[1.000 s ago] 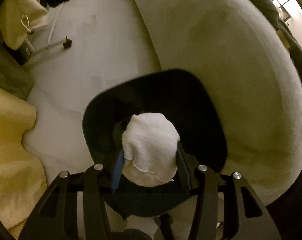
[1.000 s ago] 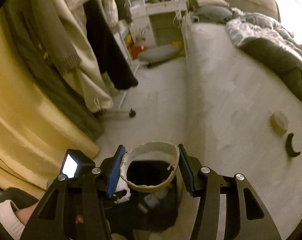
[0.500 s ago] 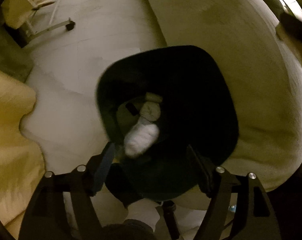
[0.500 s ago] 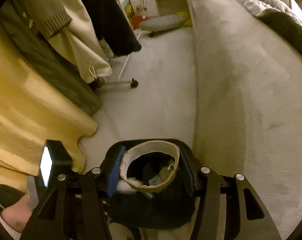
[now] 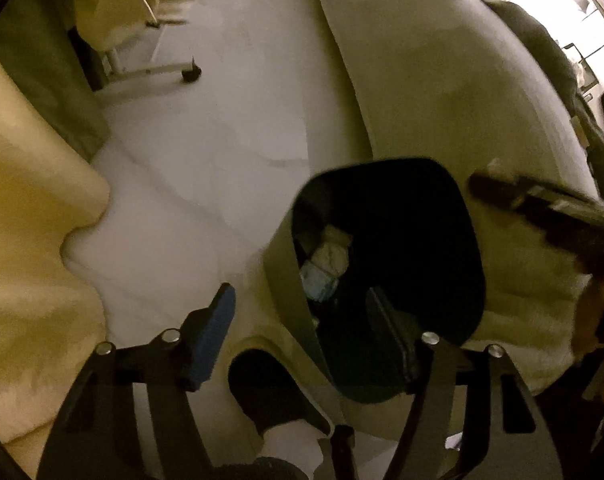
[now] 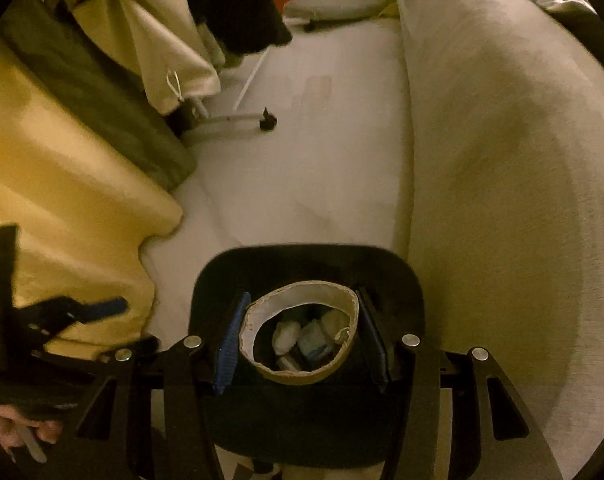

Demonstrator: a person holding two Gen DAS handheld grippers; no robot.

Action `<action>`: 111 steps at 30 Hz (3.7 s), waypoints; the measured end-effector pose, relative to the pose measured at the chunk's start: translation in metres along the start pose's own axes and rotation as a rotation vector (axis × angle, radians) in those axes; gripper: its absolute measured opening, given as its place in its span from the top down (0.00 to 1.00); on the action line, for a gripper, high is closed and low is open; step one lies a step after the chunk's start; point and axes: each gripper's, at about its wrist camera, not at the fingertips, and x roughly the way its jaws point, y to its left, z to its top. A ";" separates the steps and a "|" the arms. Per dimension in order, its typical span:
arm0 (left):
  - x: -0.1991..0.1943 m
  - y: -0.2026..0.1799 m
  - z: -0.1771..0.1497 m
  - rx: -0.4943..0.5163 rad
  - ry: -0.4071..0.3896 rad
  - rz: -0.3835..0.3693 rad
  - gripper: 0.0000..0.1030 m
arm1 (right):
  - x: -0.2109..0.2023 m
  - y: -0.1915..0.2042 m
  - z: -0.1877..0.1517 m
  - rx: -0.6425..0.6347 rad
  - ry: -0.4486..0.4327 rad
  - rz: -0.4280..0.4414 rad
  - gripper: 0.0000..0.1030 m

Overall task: Collect trash
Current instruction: 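Carry the tissue ball and tape roll over the black bin and open both tools, then move both tools back over the bed toward the remaining tape roll and black piece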

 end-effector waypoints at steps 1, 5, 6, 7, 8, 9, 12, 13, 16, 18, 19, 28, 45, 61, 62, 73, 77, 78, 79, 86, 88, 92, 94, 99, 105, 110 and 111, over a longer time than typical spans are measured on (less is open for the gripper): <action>-0.005 0.000 0.001 0.003 -0.019 -0.004 0.35 | 0.005 0.001 -0.001 0.000 0.012 -0.003 0.48; -0.025 0.003 0.005 0.002 -0.099 -0.021 0.39 | 0.018 0.002 -0.003 0.003 0.038 -0.015 0.48; -0.030 0.004 0.007 -0.003 -0.113 -0.023 0.39 | 0.019 0.002 -0.003 0.007 0.040 -0.017 0.48; -0.038 0.005 0.007 -0.008 -0.138 -0.026 0.40 | 0.021 0.001 -0.002 0.012 0.042 -0.017 0.48; -0.043 0.006 0.008 -0.008 -0.154 -0.027 0.43 | 0.023 0.002 -0.002 0.013 0.044 -0.019 0.48; -0.047 0.006 0.008 -0.005 -0.168 -0.027 0.44 | 0.026 0.004 -0.002 0.007 0.049 -0.023 0.48; -0.061 0.004 0.012 0.007 -0.214 -0.016 0.48 | 0.035 0.008 -0.003 -0.009 0.069 -0.028 0.48; -0.067 0.003 0.013 0.011 -0.233 -0.013 0.49 | 0.038 0.010 -0.004 -0.018 0.074 -0.031 0.48; -0.087 0.001 0.019 0.028 -0.299 -0.018 0.52 | 0.052 0.009 -0.007 -0.031 0.104 -0.048 0.48; -0.099 -0.001 0.021 0.035 -0.336 -0.034 0.53 | 0.062 0.006 -0.011 -0.037 0.127 -0.058 0.48; -0.108 -0.002 0.023 0.036 -0.359 -0.042 0.53 | 0.065 0.005 -0.013 -0.038 0.135 -0.063 0.48; -0.144 -0.017 0.033 0.065 -0.487 -0.049 0.53 | 0.081 0.003 -0.023 -0.053 0.177 -0.085 0.39; -0.205 -0.075 0.054 0.176 -0.692 -0.014 0.44 | 0.047 0.010 -0.028 -0.115 0.065 -0.062 0.18; -0.196 -0.130 0.083 0.209 -0.750 -0.083 0.25 | -0.066 -0.019 -0.010 -0.155 -0.282 -0.051 0.11; -0.195 -0.133 0.086 0.208 -0.749 -0.100 0.24 | -0.074 -0.024 -0.009 -0.161 -0.302 -0.070 0.11; -0.175 -0.182 0.105 0.238 -0.737 -0.185 0.11 | -0.130 -0.083 -0.013 -0.160 -0.424 -0.186 0.10; -0.167 -0.209 0.106 0.285 -0.742 -0.173 0.10 | -0.144 -0.107 -0.017 -0.133 -0.453 -0.193 0.09; -0.165 -0.213 0.106 0.290 -0.742 -0.179 0.10 | -0.147 -0.113 -0.018 -0.125 -0.459 -0.194 0.09; -0.163 -0.219 0.107 0.295 -0.739 -0.188 0.10 | -0.149 -0.121 -0.020 -0.115 -0.464 -0.199 0.09; -0.143 -0.251 0.114 0.318 -0.709 -0.196 0.10 | -0.159 -0.160 -0.027 -0.062 -0.477 -0.237 0.09; -0.138 -0.259 0.114 0.327 -0.702 -0.191 0.09 | -0.162 -0.170 -0.029 -0.051 -0.483 -0.251 0.09; -0.129 -0.268 0.115 0.346 -0.681 -0.189 0.09 | -0.168 -0.191 -0.032 -0.009 -0.484 -0.233 0.09; -0.124 -0.274 0.115 0.361 -0.671 -0.189 0.09 | -0.170 -0.202 -0.033 0.017 -0.481 -0.229 0.09; -0.113 -0.286 0.118 0.381 -0.653 -0.191 0.09 | -0.174 -0.223 -0.039 0.078 -0.483 -0.214 0.09; -0.103 -0.295 0.123 0.381 -0.631 -0.207 0.10 | -0.173 -0.240 -0.046 0.115 -0.496 -0.194 0.19; -0.092 -0.300 0.126 0.379 -0.616 -0.215 0.10 | -0.170 -0.252 -0.051 0.129 -0.495 -0.190 0.30; -0.088 -0.301 0.127 0.375 -0.609 -0.214 0.10 | -0.169 -0.255 -0.052 0.130 -0.494 -0.194 0.32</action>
